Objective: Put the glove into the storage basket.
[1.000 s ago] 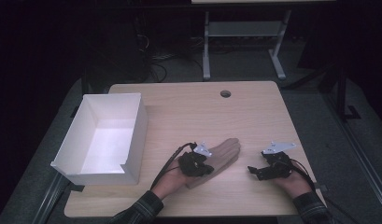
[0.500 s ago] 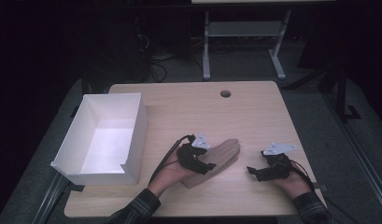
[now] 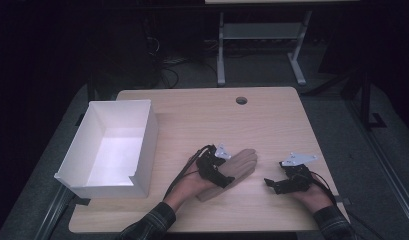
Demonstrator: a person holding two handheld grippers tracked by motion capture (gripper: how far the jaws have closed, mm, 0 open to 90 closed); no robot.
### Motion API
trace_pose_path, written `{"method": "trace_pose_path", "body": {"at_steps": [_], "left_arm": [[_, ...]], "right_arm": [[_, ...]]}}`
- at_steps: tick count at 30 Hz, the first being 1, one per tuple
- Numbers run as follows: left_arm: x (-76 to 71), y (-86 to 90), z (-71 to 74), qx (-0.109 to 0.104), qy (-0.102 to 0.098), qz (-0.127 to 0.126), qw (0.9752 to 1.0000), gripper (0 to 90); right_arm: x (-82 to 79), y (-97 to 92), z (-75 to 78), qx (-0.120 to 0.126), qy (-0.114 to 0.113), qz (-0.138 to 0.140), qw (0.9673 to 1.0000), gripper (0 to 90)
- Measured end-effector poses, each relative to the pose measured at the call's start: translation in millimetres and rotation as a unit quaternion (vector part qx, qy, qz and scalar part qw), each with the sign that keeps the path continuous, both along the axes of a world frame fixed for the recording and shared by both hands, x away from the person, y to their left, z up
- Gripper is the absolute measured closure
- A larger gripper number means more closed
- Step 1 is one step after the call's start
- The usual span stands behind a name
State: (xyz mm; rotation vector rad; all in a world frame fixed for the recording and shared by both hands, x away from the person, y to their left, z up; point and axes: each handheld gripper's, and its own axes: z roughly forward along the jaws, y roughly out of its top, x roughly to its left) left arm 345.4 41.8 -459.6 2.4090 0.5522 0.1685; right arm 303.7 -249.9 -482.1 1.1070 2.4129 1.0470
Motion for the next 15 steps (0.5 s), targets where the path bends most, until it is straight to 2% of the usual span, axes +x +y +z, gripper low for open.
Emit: {"method": "trace_pose_path", "body": {"at_steps": [7,10,11,12,13,14,15], "left_arm": [[1.6,3.3,-3.0,-0.013,0.023,-0.017,0.9995,26.5],[0.9,4.2,-3.7,-0.026,0.028,-0.021,0.9990,34.7],[0.7,4.5,-3.0,-0.024,0.030,-0.027,0.9989,37.8],[-0.3,4.2,-2.9,-0.028,0.035,-0.030,0.9986,47.9],[-0.7,4.1,-2.6,-0.031,0.039,-0.034,0.9982,47.9],[-1.5,3.8,-1.7,-0.034,0.051,-0.040,0.9973,59.2],[-1.5,3.8,-1.7,-0.034,0.051,-0.040,0.9973,61.5]], "right_arm": [[0.0,0.1,0.0,0.000,0.000,-0.001,1.0000,10.6],[0.0,0.1,0.0,0.000,-0.001,0.000,1.0000,10.6],[0.0,0.1,-0.1,0.000,-0.001,-0.001,1.0000,10.6],[-0.1,0.2,0.0,0.000,0.000,-0.001,1.0000,10.6],[-0.1,0.2,0.0,0.000,0.000,-0.001,1.0000,10.6],[0.0,0.1,-0.1,0.000,-0.001,-0.001,1.0000,10.6],[0.0,0.1,-0.1,0.000,-0.001,-0.001,1.0000,10.6]]}}
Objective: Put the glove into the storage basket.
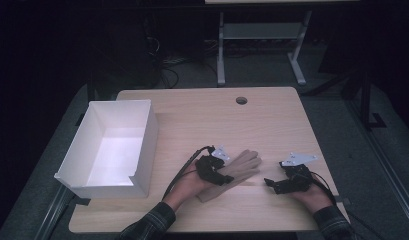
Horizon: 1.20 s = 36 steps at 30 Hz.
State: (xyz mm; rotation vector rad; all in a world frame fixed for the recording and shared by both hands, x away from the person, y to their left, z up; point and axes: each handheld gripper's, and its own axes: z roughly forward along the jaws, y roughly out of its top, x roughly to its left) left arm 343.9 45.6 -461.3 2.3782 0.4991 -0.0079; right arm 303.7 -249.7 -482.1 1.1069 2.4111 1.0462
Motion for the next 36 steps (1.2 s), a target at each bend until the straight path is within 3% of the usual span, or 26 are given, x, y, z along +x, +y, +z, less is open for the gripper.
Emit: {"method": "trace_pose_path", "body": {"at_steps": [3,8,9,14,28,36], "left_arm": [[1.9,0.7,1.2,0.000,0.023,0.005,0.9997,66.5],[2.6,3.8,6.2,-0.001,0.035,0.012,0.9993,68.5],[4.2,7.8,10.2,-0.008,0.049,0.017,0.9986,68.6],[4.7,17.0,26.3,-0.014,0.053,0.027,0.9982,68.7],[3.4,36.1,94.4,-0.033,0.030,0.052,0.9977,68.5],[9.7,54.3,133.4,-0.027,0.018,0.070,0.9970,68.5]], "right_arm": [[0.0,0.0,0.0,0.000,0.000,0.000,1.0000,10.6],[0.0,0.0,0.1,0.000,0.000,0.000,1.0000,10.6],[0.0,0.0,0.0,0.000,0.000,0.000,1.0000,10.6],[0.0,0.0,0.0,0.000,0.000,0.000,1.0000,10.6],[0.1,0.0,0.0,0.001,0.000,0.000,1.0000,10.5],[0.0,0.2,0.0,0.002,0.000,0.000,1.0000,10.5]]}}
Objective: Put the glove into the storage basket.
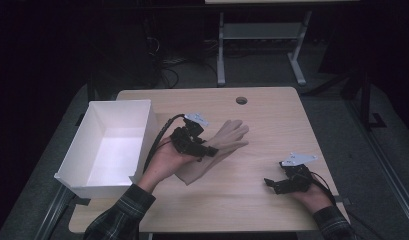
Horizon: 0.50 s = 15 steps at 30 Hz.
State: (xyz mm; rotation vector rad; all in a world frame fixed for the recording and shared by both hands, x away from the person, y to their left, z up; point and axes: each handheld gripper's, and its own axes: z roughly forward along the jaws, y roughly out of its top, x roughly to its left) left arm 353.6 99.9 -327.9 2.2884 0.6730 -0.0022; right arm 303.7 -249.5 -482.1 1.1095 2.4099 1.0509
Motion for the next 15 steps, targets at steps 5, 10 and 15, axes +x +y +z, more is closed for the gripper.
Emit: {"method": "trace_pose_path", "body": {"at_steps": [5,10,15], "left_arm": [[4.7,17.2,18.1,-0.003,-0.009,0.017,0.9998,68.5],[7.7,41.8,37.0,-0.012,-0.022,0.045,0.9986,68.5],[10.1,73.8,51.3,-0.017,-0.034,0.081,0.9960,68.5]], "right_arm": [[0.0,-0.1,0.1,-0.001,0.000,0.000,1.0000,10.5],[-0.1,0.2,0.1,0.001,0.001,-0.001,1.0000,10.5],[0.1,0.0,0.0,0.000,-0.001,0.000,1.0000,10.5]]}}
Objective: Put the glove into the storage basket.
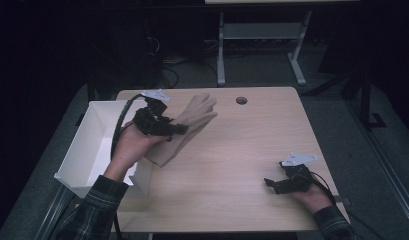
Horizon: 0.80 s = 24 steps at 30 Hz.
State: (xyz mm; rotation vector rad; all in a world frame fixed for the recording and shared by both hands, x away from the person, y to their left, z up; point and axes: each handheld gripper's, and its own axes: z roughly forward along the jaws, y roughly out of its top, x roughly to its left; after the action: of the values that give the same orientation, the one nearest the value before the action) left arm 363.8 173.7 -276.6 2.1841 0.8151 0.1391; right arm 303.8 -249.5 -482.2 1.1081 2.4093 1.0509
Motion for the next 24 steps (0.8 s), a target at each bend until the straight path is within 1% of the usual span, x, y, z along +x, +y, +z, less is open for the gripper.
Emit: {"method": "trace_pose_path", "body": {"at_steps": [2,3,4,6,9,11,12,13,15,16,19,22,23,24], "left_arm": [[1.1,15.6,4.2,-0.003,-0.004,0.017,0.9998,68.4],[1.2,20.5,5.0,-0.005,-0.005,0.025,0.9997,68.4],[1.7,29.6,6.3,-0.004,-0.007,0.033,0.9994,68.4],[1.6,44.9,7.1,-0.009,-0.010,0.052,0.9985,68.4],[1.4,66.3,7.6,-0.008,-0.012,0.075,0.9971,68.5],[1.1,76.9,6.6,-0.009,-0.013,0.088,0.9960,68.5],[0.6,86.6,5.4,-0.010,-0.013,0.102,0.9947,68.4],[0.5,92.4,4.8,-0.008,-0.013,0.107,0.9941,68.4],[0.0,104.2,2.7,-0.008,-0.012,0.123,0.9923,68.5],[0.0,104.2,2.7,-0.008,-0.012,0.123,0.9923,68.4],[-0.6,118.9,0.0,-0.012,-0.011,0.143,0.9896,68.4],[-0.7,135.7,-5.1,-0.012,-0.010,0.166,0.9860,68.4],[-0.4,143.1,-9.9,-0.008,-0.007,0.179,0.9838,68.4],[-0.4,143.1,-9.9,-0.008,-0.007,0.179,0.9838,68.4]], "right_arm": [[0.0,-0.1,0.1,-0.001,0.000,0.000,1.0000,10.5],[0.0,-0.1,0.0,-0.001,0.000,0.000,1.0000,10.5],[0.0,-0.1,0.1,-0.001,0.000,0.000,1.0000,10.5],[0.0,-0.1,0.0,-0.001,0.000,0.000,1.0000,10.5],[0.0,-0.1,0.0,-0.001,0.000,0.000,1.0000,10.5],[0.0,-0.1,0.1,-0.001,0.000,0.000,1.0000,10.5],[0.0,-0.1,0.0,-0.001,0.000,0.000,1.0000,10.5],[0.0,-0.1,0.0,-0.001,0.000,0.000,1.0000,10.5],[0.0,-0.2,0.0,-0.001,0.000,0.001,1.0000,10.5],[0.0,-0.1,0.0,-0.001,0.000,0.000,1.0000,10.5],[0.1,0.0,0.0,-0.001,0.000,0.000,1.0000,10.5],[0.1,0.1,0.1,-0.001,0.000,-0.001,1.0000,10.5],[0.2,0.0,0.0,-0.001,0.000,0.000,1.0000,10.5],[0.2,0.0,0.0,-0.001,0.000,0.000,1.0000,10.5]]}}
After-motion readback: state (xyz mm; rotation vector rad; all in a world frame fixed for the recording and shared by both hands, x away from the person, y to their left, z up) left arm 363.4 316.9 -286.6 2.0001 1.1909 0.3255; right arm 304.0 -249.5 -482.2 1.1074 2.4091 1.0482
